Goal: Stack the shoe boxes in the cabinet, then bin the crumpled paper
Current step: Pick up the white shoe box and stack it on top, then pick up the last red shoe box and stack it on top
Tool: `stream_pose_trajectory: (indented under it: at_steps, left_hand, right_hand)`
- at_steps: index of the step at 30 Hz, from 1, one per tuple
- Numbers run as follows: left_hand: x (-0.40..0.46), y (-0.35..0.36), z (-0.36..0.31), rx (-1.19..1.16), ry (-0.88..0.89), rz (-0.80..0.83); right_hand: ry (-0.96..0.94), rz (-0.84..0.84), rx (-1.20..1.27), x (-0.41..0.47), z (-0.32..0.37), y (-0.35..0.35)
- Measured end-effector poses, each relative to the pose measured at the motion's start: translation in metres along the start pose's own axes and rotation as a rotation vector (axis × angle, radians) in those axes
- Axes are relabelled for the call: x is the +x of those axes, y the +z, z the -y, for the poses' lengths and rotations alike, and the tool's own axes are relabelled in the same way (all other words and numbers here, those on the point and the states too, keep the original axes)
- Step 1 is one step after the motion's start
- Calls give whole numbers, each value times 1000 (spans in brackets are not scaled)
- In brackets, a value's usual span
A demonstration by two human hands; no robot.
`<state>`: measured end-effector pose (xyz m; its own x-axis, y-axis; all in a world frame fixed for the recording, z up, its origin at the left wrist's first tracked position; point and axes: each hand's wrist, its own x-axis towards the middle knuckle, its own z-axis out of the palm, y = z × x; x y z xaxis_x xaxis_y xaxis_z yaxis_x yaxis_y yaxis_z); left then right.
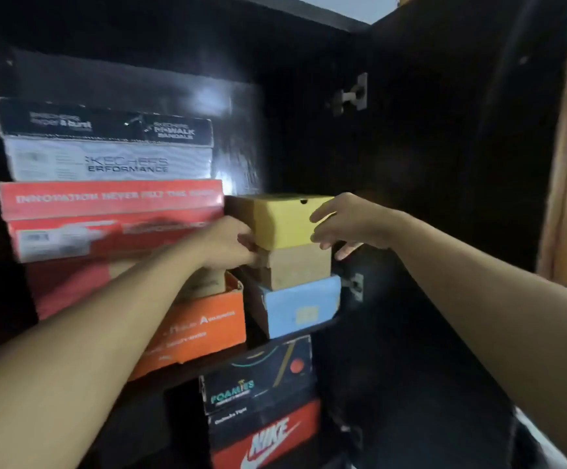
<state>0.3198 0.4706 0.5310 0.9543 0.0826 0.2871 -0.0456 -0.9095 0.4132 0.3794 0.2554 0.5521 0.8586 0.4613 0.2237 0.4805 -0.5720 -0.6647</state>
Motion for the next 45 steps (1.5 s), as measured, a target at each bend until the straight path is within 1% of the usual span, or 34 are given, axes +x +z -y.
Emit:
stream_pose_trajectory:
  at_steps: [3,6,8,10,13,15,16,18,21,23,26,29,33,35,37,39,41,43,45]
  left_hand:
    - [-2,65,-42,105,-37,305]
    - [-13,143,-79,42,-17,582]
    - [-24,199,-101,43,8,739]
    - [-38,254,-120,94,49,850]
    - [-61,330,-147,120,89,978]
    - [-76,374,-162,93,110,1029]
    - [-83,397,-168,67,110,1036]
    - [-95,444,-177,-11,90,988]
    - [-108,510,-184,-150,-26,946]
    - [-112,549,-188,-193,-64,938]
    - [-113,598,-190,-244,-131,895]
    - [-111,634,-190,-290,-191,848]
    - [-108,673,-192,-365,-250,744]
    - [-108,688,-195,-457,-306,695]
    - [-109,699,-201,-523,-373,638]
    - [-110,714,-205,-612,-476,581]
    - [-113,725,-211,-763,-629,543]
    - [-116,735,-218,-879,-759,486]
    - [-121,744,-223,-892,-784,407]
  right_hand:
    - [146,79,-15,-49,-64,-11]
    - [335,198,7,-102,-136,-13]
    - [481,258,9,-139,-185,-15]
    - [595,276,13,-176,-235,-20]
    - [723,187,2,-227,-305,-27]
    - [789,134,-50,-255,-349,-28]
    - [816,115,-69,-267,-372,-27]
    - [859,65,-79,-285,-419,-19]
    - [905,32,-154,-303,-483,2]
    - [891,38,-205,-306,-517,18]
    - [813,65,-254,-304,-566,39]
    - [758,118,-273,-294,-601,58]
    - [609,206,-341,-285,-635,85]
    - [608,250,-396,-292,-648,99]
    - [655,278,-464,-307,-652,113]
    - [663,229,-522,-323,-650,125]
    - [610,149,-560,-341,-648,134]
    - [427,0,-602,-360,-649,142]
    - [283,-149,-584,-375,-655,147]
